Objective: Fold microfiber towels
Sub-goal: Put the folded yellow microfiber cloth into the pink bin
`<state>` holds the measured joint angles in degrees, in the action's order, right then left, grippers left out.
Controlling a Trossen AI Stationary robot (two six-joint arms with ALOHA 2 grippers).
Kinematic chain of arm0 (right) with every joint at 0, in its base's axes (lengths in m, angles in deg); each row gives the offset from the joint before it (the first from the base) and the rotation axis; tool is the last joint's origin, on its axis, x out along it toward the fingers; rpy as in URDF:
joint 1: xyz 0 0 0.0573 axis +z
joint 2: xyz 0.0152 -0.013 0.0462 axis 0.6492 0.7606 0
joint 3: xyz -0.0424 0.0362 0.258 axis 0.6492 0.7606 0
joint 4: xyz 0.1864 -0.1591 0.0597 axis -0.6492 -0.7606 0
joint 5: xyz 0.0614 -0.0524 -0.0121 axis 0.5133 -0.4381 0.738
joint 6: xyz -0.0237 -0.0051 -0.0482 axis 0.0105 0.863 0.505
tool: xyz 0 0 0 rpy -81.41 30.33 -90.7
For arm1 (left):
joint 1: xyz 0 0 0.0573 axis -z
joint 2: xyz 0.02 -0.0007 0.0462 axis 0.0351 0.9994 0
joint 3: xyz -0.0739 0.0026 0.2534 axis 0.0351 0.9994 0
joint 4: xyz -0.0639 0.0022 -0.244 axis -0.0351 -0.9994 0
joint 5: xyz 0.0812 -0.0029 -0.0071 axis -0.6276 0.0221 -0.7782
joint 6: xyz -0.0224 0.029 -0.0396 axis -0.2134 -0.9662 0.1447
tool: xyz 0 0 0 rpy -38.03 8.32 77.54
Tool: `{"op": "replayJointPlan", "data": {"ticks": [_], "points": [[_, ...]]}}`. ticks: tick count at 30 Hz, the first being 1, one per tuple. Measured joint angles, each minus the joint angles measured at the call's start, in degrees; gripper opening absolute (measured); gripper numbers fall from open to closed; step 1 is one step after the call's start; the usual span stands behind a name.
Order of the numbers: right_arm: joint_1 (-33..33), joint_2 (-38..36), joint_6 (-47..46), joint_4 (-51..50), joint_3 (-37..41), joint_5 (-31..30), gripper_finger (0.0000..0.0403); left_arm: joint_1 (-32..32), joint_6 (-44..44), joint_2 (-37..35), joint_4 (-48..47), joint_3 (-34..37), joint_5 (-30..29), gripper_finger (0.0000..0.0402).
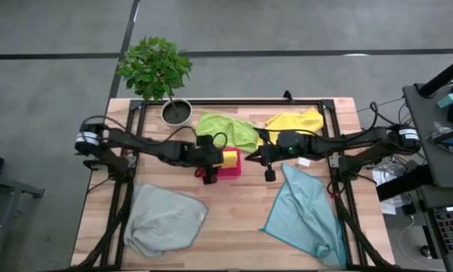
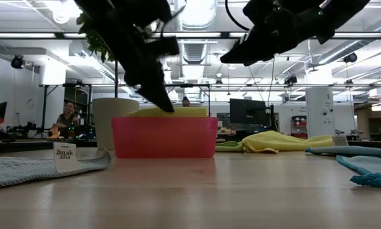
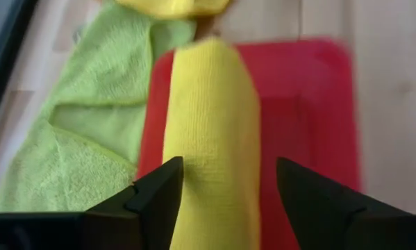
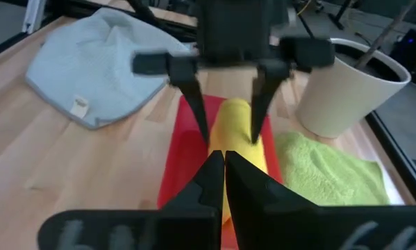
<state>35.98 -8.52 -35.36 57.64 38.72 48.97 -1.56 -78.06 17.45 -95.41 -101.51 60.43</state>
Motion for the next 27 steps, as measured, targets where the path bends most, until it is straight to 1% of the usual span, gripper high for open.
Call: {"op": "replayJointPlan", "data": {"ticks": [3,6,9,13,14,15,17,19,25,27], "points": [[-0.01,-0.21,-0.07,0.25,0.56,0.03,0.0009,-0.51,-0.02,2.33,-1.19,-1.15,-0.03,0.0209],[-0.01,-0.21,0.02,-0.05,0.87,0.0,0.0009,-0.48,0.04,2.87,-1.45,-1.92,-0.26,0.018],[-0.01,-0.21,0.17,0.07,0.88,0.0,0.0009,-0.47,0.61,2.84,-1.52,-2.21,-0.28,0.0128],[-0.01,-0.21,0.84,0.01,1.05,0.01,0.0009,-1.22,2.53,2.84,-2.24,-2.1,-0.35,0.0038],[-0.01,-0.21,0.87,0.06,1.13,0.0,0.0009,-1.34,2.76,2.85,-2.57,-2.07,-0.35,0.002],[-0.01,-0.23,0.91,0.04,1.24,0.02,0.0009,-1.48,3.01,2.85,-2.74,-2.06,-0.42,0.0012],[-0.01,-0.23,1.14,-0.03,1.41,0.0,0.0009,-1.49,3.01,2.71,-2.86,-2.09,-0.3,0.001],[-0.01,-0.23,1.48,0.0,1.5,0.0,0.0009,-1.54,2.97,2.39,-4.07,-3.04,1.72,0.0007],[-0.01,-0.23,1.69,-0.08,1.58,-0.01,0.0009,-2.45,3.33,-1.63,-8.04,-7.09,12.33,0.0002],[-0.01,-0.23,1.69,-0.46,1.58,0.0,0.0009,-3.66,4.06,-2.47,-8.59,-7.62,15.76,0.0002]]}}
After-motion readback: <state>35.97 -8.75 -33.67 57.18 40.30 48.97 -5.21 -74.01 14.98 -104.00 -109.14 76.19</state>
